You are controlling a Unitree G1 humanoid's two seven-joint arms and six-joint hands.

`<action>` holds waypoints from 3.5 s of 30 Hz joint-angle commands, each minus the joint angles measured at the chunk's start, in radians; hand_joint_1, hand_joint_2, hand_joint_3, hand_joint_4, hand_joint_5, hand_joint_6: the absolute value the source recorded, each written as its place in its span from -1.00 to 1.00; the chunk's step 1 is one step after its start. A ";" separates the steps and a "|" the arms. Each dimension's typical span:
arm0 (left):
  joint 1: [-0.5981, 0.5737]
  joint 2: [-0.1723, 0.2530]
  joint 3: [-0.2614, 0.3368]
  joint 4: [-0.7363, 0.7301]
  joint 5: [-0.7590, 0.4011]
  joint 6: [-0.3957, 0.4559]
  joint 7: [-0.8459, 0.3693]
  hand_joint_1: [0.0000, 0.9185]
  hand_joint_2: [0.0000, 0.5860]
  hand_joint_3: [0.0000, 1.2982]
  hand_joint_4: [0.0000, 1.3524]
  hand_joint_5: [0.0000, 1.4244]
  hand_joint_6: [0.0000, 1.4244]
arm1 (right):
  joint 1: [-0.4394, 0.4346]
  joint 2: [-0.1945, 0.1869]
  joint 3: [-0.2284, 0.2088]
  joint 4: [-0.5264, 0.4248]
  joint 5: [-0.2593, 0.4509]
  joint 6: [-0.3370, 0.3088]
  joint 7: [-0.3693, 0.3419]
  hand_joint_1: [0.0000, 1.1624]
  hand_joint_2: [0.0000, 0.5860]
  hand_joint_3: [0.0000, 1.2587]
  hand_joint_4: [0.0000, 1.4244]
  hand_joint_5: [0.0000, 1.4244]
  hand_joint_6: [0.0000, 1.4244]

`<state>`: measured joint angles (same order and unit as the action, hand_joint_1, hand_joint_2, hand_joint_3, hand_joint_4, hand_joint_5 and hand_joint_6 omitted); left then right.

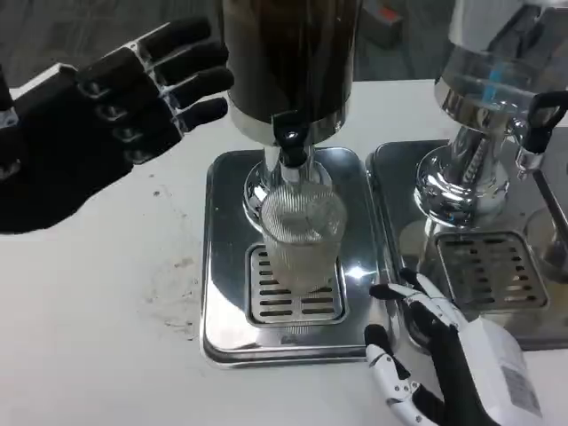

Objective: Grasp the cup under the faucet to collect the drink, then remove the cup.

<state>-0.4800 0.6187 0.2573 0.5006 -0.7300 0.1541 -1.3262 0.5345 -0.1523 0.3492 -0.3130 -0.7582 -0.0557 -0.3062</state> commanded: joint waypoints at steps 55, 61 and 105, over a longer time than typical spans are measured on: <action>-0.142 -0.177 -0.104 0.114 0.296 -0.216 0.032 -1.00 -0.88 -0.79 -1.00 -0.95 -0.97 | 0.046 0.073 0.024 0.032 0.024 -0.002 -0.057 -0.59 0.55 -0.50 -0.83 -0.78 -0.53; -0.148 -0.186 -0.114 0.129 0.316 -0.271 0.038 -1.00 -0.88 -0.78 -1.00 -0.94 -0.97 | 0.055 0.079 0.023 0.027 0.026 -0.001 -0.060 -0.59 0.55 -0.50 -0.83 -0.78 -0.53; -0.134 -0.183 -0.190 0.215 0.410 -0.571 0.031 -1.00 -0.86 -0.75 -0.97 -0.90 -0.95 | 0.046 0.065 0.008 0.018 0.051 -0.003 -0.053 -0.60 0.55 -0.50 -0.83 -0.78 -0.65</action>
<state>-0.6212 0.4315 0.0947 0.6985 -0.3590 -0.4014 -1.2833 0.5810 -0.0857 0.3626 -0.2831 -0.7166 -0.0556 -0.3601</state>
